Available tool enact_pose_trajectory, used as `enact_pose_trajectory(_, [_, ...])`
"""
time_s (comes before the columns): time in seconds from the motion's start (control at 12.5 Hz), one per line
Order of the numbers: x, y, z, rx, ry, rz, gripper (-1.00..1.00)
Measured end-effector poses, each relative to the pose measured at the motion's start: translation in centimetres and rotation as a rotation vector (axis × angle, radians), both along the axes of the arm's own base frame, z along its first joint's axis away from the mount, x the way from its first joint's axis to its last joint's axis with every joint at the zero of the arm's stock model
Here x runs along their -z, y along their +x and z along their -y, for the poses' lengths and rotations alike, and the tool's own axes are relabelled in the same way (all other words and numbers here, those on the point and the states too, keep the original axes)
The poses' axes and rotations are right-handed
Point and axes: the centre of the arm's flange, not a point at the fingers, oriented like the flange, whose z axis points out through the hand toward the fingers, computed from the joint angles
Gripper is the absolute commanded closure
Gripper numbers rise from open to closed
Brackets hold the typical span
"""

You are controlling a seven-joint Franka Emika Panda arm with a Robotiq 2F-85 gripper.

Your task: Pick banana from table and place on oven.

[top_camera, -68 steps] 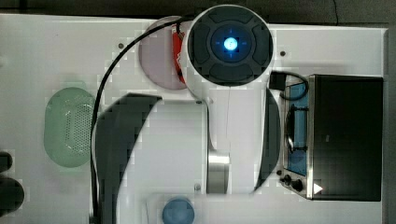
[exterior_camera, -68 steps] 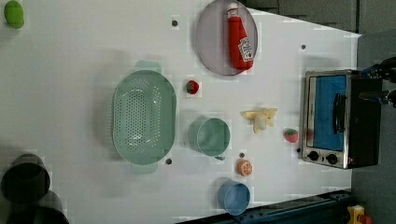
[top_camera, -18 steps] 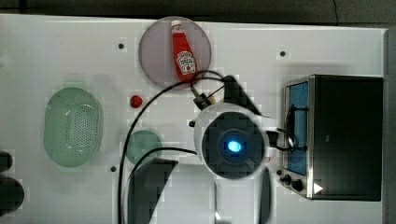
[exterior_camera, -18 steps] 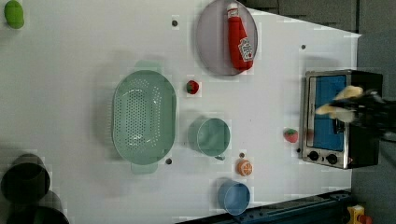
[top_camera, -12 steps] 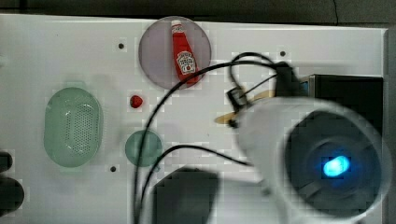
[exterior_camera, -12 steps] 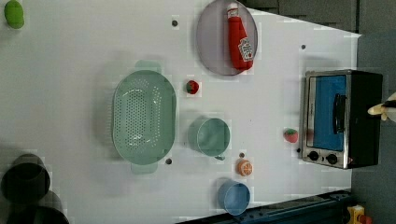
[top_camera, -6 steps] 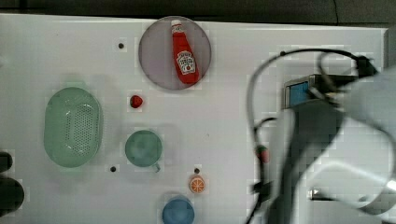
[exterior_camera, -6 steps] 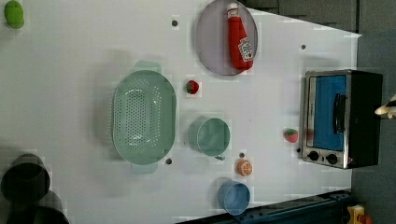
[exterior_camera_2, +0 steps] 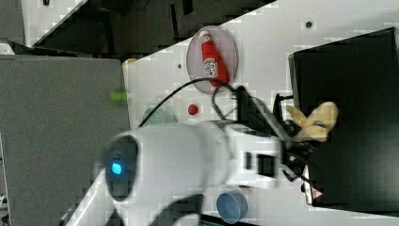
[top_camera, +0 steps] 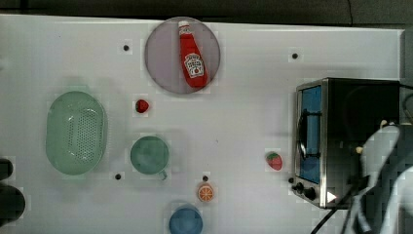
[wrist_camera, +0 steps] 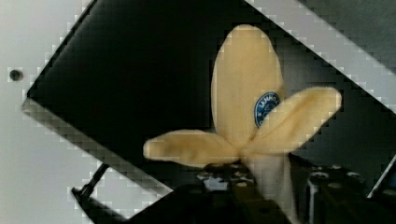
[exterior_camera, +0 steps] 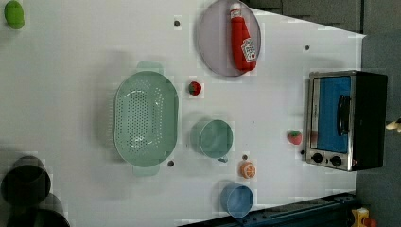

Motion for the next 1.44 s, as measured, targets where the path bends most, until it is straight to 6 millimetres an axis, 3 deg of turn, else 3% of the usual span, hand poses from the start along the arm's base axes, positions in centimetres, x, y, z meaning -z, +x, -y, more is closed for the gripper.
enact_pose_trajectory(0.16, [1.3, -0.6, 1.6, 0.007, 0.043, 0.026, 0.48])
enact_pose_trajectory(0.24, [1.6, -0.7, 2.0, -0.011, 0.032, 0.025, 0.39])
enact_pose_trajectory(0.48, [2.4, -0.3, 1.5, -0.070, 0.026, 0.009, -0.27])
enact_pose_trajectory(0.72, [5.1, 1.6, 0.2, -0.105, 0.041, -0.022, -1.00])
enact_pose_trajectory(0.96, [6.8, 2.4, -1.7, -0.177, 0.046, -0.069, -1.00])
enact_pose_trajectory(1.12, [4.0, 2.5, -2.4, -0.207, 0.046, -0.059, -1.00])
enact_pose_trajectory(1.44, [-7.1, 1.5, -8.2, -0.261, 0.156, -0.009, -1.00])
